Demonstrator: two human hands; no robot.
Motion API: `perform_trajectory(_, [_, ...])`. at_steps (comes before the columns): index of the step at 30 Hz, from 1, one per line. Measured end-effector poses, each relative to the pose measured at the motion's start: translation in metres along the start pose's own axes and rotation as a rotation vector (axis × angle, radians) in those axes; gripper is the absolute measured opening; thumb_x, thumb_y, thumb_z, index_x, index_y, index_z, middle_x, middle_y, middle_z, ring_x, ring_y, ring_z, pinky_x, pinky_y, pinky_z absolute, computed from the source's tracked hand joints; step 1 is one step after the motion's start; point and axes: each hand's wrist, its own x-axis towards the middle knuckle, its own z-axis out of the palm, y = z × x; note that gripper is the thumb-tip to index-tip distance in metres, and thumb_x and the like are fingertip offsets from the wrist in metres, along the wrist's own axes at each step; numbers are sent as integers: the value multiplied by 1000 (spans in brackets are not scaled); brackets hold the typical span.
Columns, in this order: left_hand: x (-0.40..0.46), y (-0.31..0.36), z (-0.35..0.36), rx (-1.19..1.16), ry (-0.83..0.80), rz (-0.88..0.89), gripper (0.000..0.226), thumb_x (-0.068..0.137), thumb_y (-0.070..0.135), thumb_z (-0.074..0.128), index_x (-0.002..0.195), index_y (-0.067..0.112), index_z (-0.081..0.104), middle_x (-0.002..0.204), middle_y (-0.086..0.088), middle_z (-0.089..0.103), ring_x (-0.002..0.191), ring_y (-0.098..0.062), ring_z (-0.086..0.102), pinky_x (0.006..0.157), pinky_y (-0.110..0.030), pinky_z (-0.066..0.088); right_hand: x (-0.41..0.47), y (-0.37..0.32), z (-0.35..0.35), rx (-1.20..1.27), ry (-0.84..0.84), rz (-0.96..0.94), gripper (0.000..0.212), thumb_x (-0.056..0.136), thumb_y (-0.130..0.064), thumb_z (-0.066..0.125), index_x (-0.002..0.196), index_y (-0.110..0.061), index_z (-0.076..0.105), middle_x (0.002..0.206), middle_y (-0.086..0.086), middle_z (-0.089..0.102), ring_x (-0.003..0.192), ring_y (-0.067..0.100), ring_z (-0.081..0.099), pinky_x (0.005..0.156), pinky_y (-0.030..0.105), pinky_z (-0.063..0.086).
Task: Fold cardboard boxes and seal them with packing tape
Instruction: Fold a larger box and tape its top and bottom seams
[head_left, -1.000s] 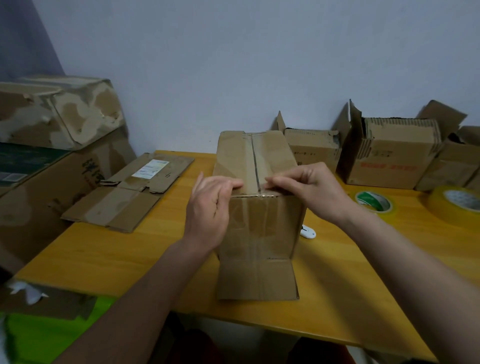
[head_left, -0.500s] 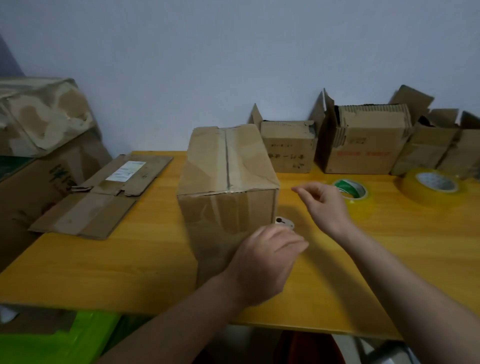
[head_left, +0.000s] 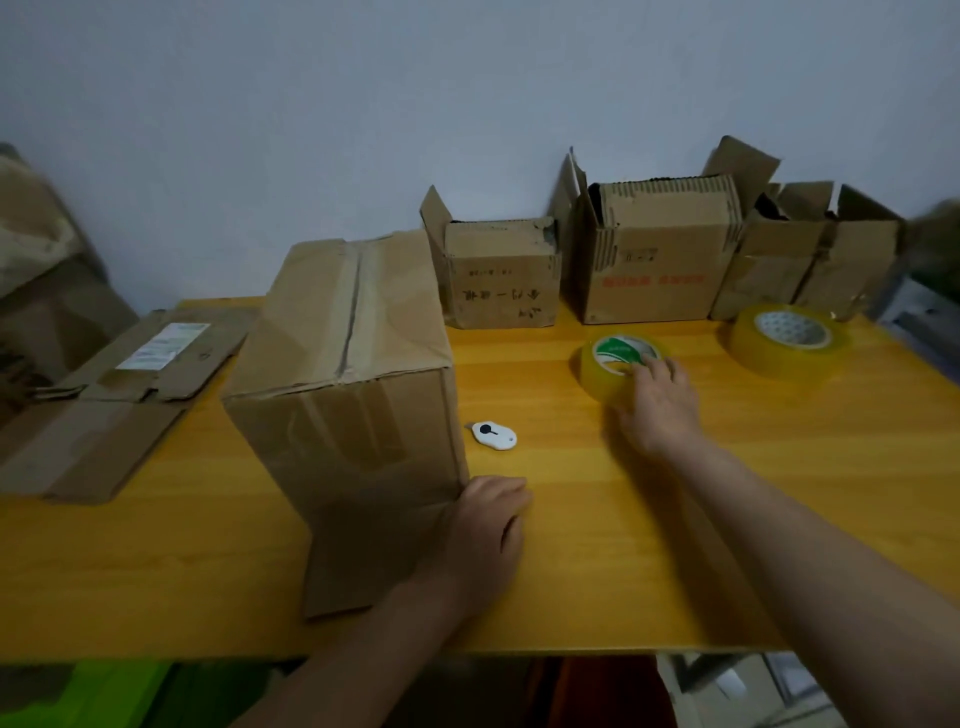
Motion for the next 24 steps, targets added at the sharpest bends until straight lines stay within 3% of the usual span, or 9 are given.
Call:
perform_trajectory(3, [2,-1,-2,9,-4,-3,38,87,20,46,118,12,67,125,-3,63,119,-18,52,102,-30,33,9,1,3,25,36,-34,44,94,-13,52,136,-11,40,149,9,35,143,30,16,114,41,23])
perform_trajectory(6, [7,-4,-9,19,-15,-21,37,88,17,51,122,14,65,129,-1,60,124,-15,47,105,-26,29,5,6,4,154,22,-129,38,92,1,48,128,-9,49,149,9,36,143,30,16,115,37,18])
perform_trajectory(10, [11,-10,-16,11,34,-33,41,83,22,55,121,10,65,118,-4,65,112,-19,57,98,-35,46,-22,14,7,324,17,-359,28,85,-6,65,110,-11,54,158,-1,19,147,25,6,118,36,7])
perform_trajectory(15, [31,7,-41,-316,229,-251,46,89,1,61,134,8,54,119,-2,60,103,-10,62,85,-10,50,-69,1,-4,449,95,-589,25,84,-9,66,105,-15,54,160,-8,5,148,14,-3,117,39,12])
perform_trajectory(18, [46,33,-68,-508,154,-385,40,99,19,52,139,17,49,123,9,54,109,0,52,80,-3,42,-89,-10,-14,484,135,-680,27,84,-7,67,106,-15,56,161,-6,5,148,14,-2,116,40,15])
perform_trajectory(20, [52,45,-86,-652,107,-418,38,100,33,46,138,24,49,123,14,53,112,0,52,87,-9,43,-96,-14,-17,487,164,-719,27,83,-5,68,106,-14,57,161,-2,8,149,17,0,116,40,16])
perform_trajectory(22, [56,48,-99,-952,60,-470,49,93,47,50,134,21,51,126,4,61,116,-12,58,99,-30,49,-99,-14,-17,470,188,-754,26,82,-3,67,106,-11,58,160,2,13,149,20,2,116,39,16])
perform_trajectory(24, [55,48,-105,-1096,-12,-525,62,82,48,66,132,15,53,126,-5,64,115,-20,62,99,-40,50,-100,-12,-16,413,217,-794,30,80,0,65,107,-10,59,158,7,18,149,24,6,116,41,19])
